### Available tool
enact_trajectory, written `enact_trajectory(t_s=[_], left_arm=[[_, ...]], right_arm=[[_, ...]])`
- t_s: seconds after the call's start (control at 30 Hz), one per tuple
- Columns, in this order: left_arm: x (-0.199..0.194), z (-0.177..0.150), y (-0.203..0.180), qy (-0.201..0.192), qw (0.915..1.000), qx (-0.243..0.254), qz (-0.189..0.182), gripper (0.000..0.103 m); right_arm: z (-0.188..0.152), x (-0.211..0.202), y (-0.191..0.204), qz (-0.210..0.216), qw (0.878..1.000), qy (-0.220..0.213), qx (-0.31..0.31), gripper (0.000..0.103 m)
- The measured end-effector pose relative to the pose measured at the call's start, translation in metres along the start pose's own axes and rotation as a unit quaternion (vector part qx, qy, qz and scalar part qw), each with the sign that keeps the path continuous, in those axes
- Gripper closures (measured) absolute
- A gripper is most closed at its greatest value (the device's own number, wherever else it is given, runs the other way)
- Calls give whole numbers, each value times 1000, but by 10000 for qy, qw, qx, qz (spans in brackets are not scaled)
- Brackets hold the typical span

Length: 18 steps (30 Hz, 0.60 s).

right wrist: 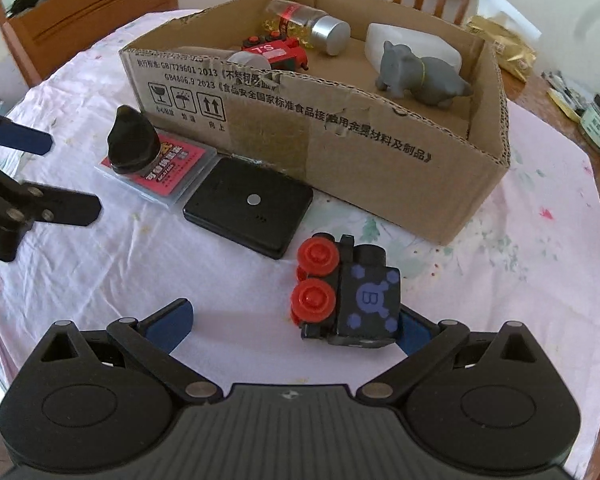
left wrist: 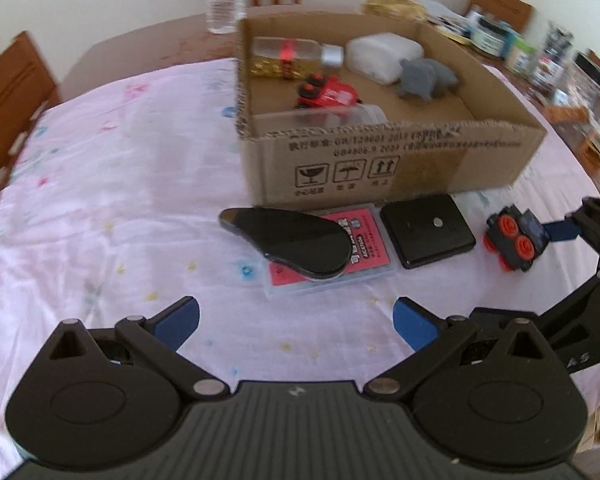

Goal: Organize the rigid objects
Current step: 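Move right gripper to block toy while left gripper grasps black oval case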

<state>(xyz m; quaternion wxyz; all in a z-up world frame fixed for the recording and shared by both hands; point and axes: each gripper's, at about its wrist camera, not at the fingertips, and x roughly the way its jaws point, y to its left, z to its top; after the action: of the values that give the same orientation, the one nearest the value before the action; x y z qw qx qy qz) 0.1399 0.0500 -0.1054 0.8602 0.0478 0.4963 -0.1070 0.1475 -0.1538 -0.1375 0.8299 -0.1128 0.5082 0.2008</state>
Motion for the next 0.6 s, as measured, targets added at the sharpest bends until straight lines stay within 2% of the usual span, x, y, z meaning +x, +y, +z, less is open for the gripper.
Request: enact_trajectory(t_s=[0.17, 0.3, 0.4, 0.47, 0.6], left_arm=[[12, 4, 6, -106, 9990, 357, -259, 1], [21, 8, 16, -146, 9979, 426, -459, 1], [29, 7, 22, -77, 9974, 488, -531, 1], [29, 5, 24, -157, 9967, 631, -477, 1], [27, 8, 28, -268, 9945, 776, -653, 1]], right_arm=[[-3, -2, 2, -134, 9996, -55, 225, 0], [-6, -3, 3, -235, 9989, -137, 381, 0], [-8, -3, 4, -282, 9984, -185, 450, 0], [-10, -5, 4, -300, 9982, -212, 478, 0], [-9, -4, 5, -329, 9978, -215, 528, 0]])
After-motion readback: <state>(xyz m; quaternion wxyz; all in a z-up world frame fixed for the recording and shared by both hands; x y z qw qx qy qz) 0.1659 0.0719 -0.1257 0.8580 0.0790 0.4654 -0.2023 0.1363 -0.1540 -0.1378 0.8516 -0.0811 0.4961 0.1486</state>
